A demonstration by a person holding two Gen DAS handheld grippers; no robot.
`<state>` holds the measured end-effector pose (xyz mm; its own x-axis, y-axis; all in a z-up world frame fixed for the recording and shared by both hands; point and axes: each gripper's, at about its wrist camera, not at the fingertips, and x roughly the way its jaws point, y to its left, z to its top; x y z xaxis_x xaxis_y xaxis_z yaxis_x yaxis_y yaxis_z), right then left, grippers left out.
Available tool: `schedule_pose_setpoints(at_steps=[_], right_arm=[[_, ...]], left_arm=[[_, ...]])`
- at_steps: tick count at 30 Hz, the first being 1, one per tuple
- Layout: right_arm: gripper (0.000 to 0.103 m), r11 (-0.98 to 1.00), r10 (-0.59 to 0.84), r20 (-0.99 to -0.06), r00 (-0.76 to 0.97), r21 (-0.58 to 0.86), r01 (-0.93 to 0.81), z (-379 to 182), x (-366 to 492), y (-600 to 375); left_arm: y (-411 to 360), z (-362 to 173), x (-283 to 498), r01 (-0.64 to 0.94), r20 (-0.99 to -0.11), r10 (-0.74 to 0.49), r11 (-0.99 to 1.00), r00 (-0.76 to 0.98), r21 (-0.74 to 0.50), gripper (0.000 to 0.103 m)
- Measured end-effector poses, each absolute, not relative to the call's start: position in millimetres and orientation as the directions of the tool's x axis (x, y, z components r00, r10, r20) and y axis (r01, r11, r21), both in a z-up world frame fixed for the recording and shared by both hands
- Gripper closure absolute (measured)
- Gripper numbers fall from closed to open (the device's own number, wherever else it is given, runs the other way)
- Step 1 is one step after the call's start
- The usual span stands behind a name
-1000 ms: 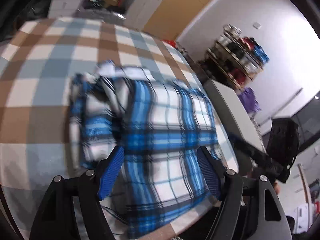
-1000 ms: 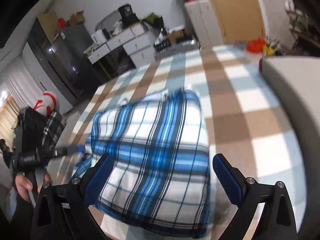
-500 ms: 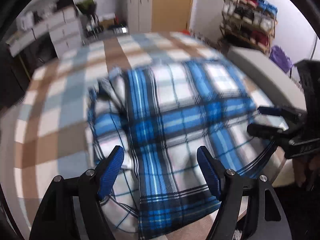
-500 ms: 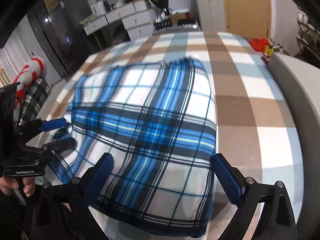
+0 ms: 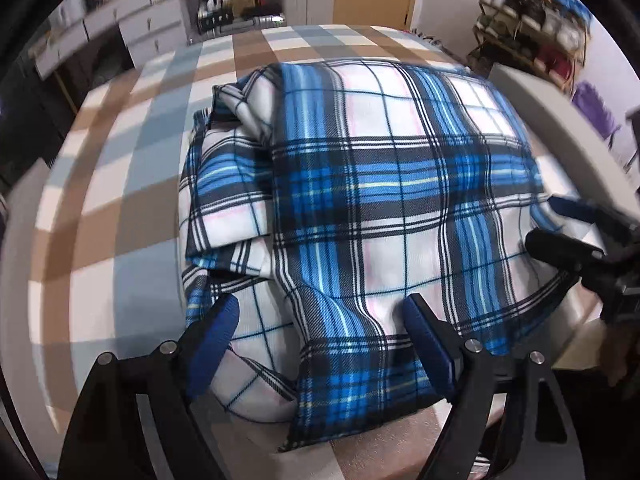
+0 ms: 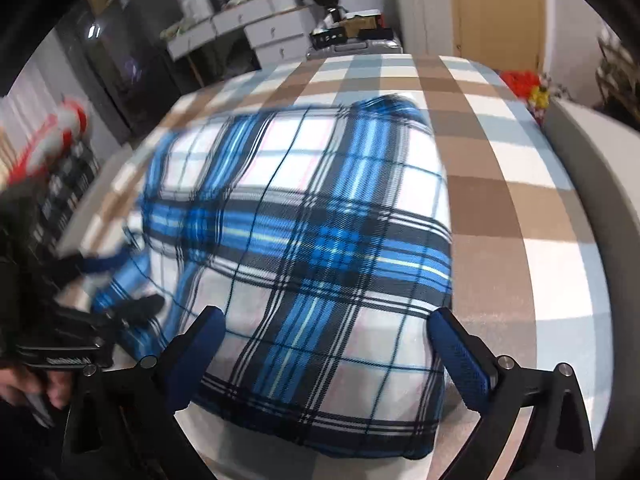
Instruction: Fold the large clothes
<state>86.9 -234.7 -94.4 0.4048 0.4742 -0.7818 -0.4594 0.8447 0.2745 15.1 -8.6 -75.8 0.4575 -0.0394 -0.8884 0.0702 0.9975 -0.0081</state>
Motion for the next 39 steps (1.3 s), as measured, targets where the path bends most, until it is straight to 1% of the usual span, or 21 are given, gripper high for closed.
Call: schedule_pose_setpoints(at_steps=[2,4,5,6,7,8,9,11,13,14,18,20,23,25,28,29,30,34,36,38,39], right_arm=[[0.001,0.83,0.531,-0.741,0.411,0.358,-0.428,-88.2,92.4,-250.0],[0.001,0.825,0.557,-0.702,0.445,0.404,-0.396,-82.2,98.9,-265.3],[0.0,0.821,0.565,-0.693,0.448,0.422,-0.383,-81.7,103.9,-271.6],[0.0,0.814,0.578,-0.688,0.439,0.446,-0.372,-83.3,109.1,-276.9],[0.0,0.797,0.602,-0.679,0.42,0.476,-0.373,-86.4,113.1,-280.5],[0.0,0.775,0.628,-0.676,0.385,0.506,-0.378,-90.5,119.6,-282.5],[0.0,0.771,0.633,-0.685,0.361,0.517,-0.371,-95.6,125.9,-283.6],[0.0,0.773,0.63,-0.708,0.319,0.531,-0.348,-106.2,138.1,-284.6],[0.0,0.758,0.646,-0.716,0.265,0.564,-0.327,-115.6,147.8,-282.7],[0.0,0.757,0.648,-0.711,0.272,0.562,-0.334,-113.4,150.1,-281.3],[0.0,0.714,0.69,-0.696,0.199,0.608,-0.348,-115.0,161.3,-268.3],[0.0,0.689,0.714,-0.68,0.168,0.638,-0.344,-117.3,168.7,-265.0],[0.0,0.645,0.755,-0.643,0.129,0.692,-0.325,-121.0,175.6,-263.4],[0.0,0.639,0.759,-0.639,0.125,0.693,-0.334,-121.2,175.1,-261.8],[0.0,0.634,0.761,-0.636,0.127,0.688,-0.354,-121.2,171.0,-260.5],[0.0,0.63,0.764,-0.633,0.125,0.691,-0.354,-121.3,169.9,-260.1],[0.0,0.623,0.77,-0.628,0.115,0.699,-0.351,-121.9,171.1,-259.3],[0.0,0.599,0.79,-0.604,0.108,0.721,-0.347,-124.0,171.2,-263.4],[0.0,0.583,0.803,-0.587,0.103,0.74,-0.335,-126.1,171.3,-265.7],[0.0,0.566,0.818,-0.566,0.102,0.761,-0.318,-128.7,172.0,-269.7],[0.0,0.561,0.822,-0.559,0.104,0.766,-0.313,-129.6,172.0,-272.9]], left_arm=[[4.8,-62.2,13.4,0.032,-0.864,-0.043,0.999,0.502,-0.031,0.022],[19.0,-57.2,17.0,0.042,-0.859,-0.114,0.993,0.499,-0.108,0.022],[29.7,-59.4,22.7,0.051,-0.869,-0.186,0.982,0.459,-0.184,0.022],[45.7,-63.0,29.4,0.026,-0.865,-0.274,0.956,0.42,-0.291,0.022],[56.9,-64.5,32.3,-0.003,-0.848,-0.345,0.926,0.402,-0.377,0.022],[70.2,-68.5,39.6,-0.024,-0.82,-0.435,0.879,0.372,-0.477,0.018],[75.3,-71.6,43.8,-0.028,-0.801,-0.489,0.848,0.345,-0.53,0.011],[84.8,-81.6,55.3,-0.028,-0.778,-0.56,0.806,0.285,-0.591,0.01],[87.1,-87.0,61.9,-0.016,-0.783,-0.574,0.804,0.24,-0.595,0.01],[87.5,-85.0,61.9,-0.015,-0.774,-0.581,0.798,0.251,-0.603,0.01],[81.7,-83.5,65.6,0.013,-0.799,-0.555,0.823,0.233,-0.568,0.01],[79.8,-76.1,61.6,0.022,-0.812,-0.521,0.845,0.261,-0.535,0.01],[91.5,-69.1,54.1,-0.013,-0.831,-0.467,0.87,0.301,-0.494,0.01],[94.7,-68.4,49.2,-0.016,-0.86,-0.401,0.904,0.316,-0.427,0.01],[93.0,-78.5,50.5,-0.009,-0.882,-0.38,0.917,0.28,-0.398,0.01],[91.8,-84.5,52.9,-0.024,-0.883,-0.395,0.91,0.255,-0.414,0.008],[89.2,-85.6,54.1,-0.021,-0.874,-0.412,0.902,0.258,-0.432,0.002],[81.6,-96.0,62.6,-0.015,-0.784,-0.589,0.797,0.195,-0.603,0.002],[77.4,-99.2,65.0,-0.011,-0.754,-0.629,0.767,0.186,-0.642,0.002],[73.3,-105.4,68.0,-0.012,-0.705,-0.691,0.713,0.157,-0.701,0.002],[71.7,-106.4,68.0,-0.008,-0.699,-0.696,0.707,0.164,-0.707,0.002]])
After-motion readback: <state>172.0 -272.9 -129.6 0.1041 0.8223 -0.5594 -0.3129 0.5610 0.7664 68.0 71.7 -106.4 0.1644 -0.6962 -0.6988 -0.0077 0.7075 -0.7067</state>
